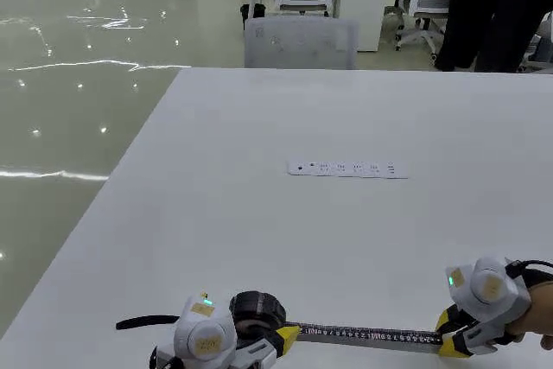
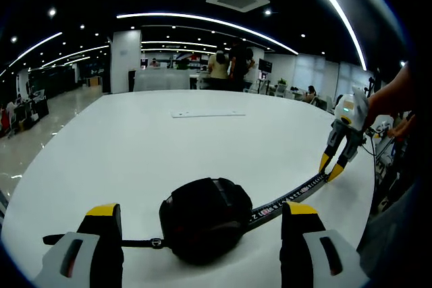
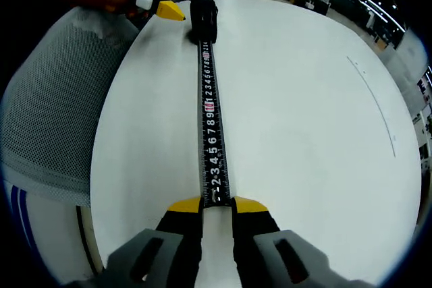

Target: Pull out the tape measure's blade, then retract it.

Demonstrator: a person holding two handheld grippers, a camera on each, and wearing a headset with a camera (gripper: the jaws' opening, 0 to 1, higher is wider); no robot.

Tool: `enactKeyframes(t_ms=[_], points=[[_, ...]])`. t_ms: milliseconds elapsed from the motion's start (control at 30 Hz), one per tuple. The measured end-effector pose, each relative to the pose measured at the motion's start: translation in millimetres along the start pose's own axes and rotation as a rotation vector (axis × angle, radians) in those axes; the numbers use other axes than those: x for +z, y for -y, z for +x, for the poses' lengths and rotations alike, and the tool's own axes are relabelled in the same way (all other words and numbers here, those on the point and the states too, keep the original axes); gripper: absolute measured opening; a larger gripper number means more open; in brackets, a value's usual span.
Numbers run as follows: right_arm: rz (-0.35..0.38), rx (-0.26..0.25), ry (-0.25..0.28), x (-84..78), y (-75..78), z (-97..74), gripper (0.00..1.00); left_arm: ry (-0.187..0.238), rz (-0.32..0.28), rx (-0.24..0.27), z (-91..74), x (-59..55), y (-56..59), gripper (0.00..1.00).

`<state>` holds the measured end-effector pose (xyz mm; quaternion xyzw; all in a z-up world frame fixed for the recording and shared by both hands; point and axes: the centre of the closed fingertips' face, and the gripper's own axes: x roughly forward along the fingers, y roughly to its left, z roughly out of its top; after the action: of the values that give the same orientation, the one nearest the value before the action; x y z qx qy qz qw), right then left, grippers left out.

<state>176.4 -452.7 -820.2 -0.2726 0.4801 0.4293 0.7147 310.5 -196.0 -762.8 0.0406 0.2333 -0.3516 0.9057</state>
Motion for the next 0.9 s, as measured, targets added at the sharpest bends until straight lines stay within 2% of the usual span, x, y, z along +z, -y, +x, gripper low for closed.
enactKeyframes(t_ms=[133, 200, 300, 367, 467, 633, 767, 833, 900], points=[[-0.002, 0.002, -0.001, 0.0, -0.2, 0.0, 0.14, -0.005, -0.009, 0.006, 0.5, -1.0, -0.6, 0.92], [0.012, -0.002, -0.012, 0.7, 0.3, 0.8, 0.14, -0.023, -0.029, 0.012, 2.1, -3.5, -0.8, 0.91], [-0.009, -0.002, -0.026, 1.5, -1.0, 1.2, 0.13, -0.047, -0.054, 0.0, 6.1, -6.5, 2.1, 0.87], [-0.002, -0.007, -0.039, 2.4, -0.7, 1.5, 0.13, -0.053, -0.05, 0.01, 7.2, -6.2, 1.6, 0.83], [-0.001, -0.004, -0.056, 2.0, 0.6, 1.5, 0.13, -0.07, -0.096, 0.011, 10.0, -8.2, 2.7, 0.76], [0.001, -0.006, -0.075, 1.1, 0.3, 2.0, 0.13, -0.084, -0.099, 0.049, 14.7, -8.5, 3.0, 0.75], [0.035, -0.009, -0.083, 0.9, 2.1, 2.0, 0.13, -0.101, -0.091, 0.053, 18.7, -10.2, 9.7, 0.72], [0.034, -0.007, -0.088, 0.7, 2.2, 2.1, 0.13, -0.104, -0.105, 0.063, 20.7, -10.7, 11.5, 0.71], [0.035, -0.005, -0.093, 0.5, 2.1, 2.1, 0.13, -0.107, -0.105, 0.091, 21.1, -10.9, 8.7, 0.71]])
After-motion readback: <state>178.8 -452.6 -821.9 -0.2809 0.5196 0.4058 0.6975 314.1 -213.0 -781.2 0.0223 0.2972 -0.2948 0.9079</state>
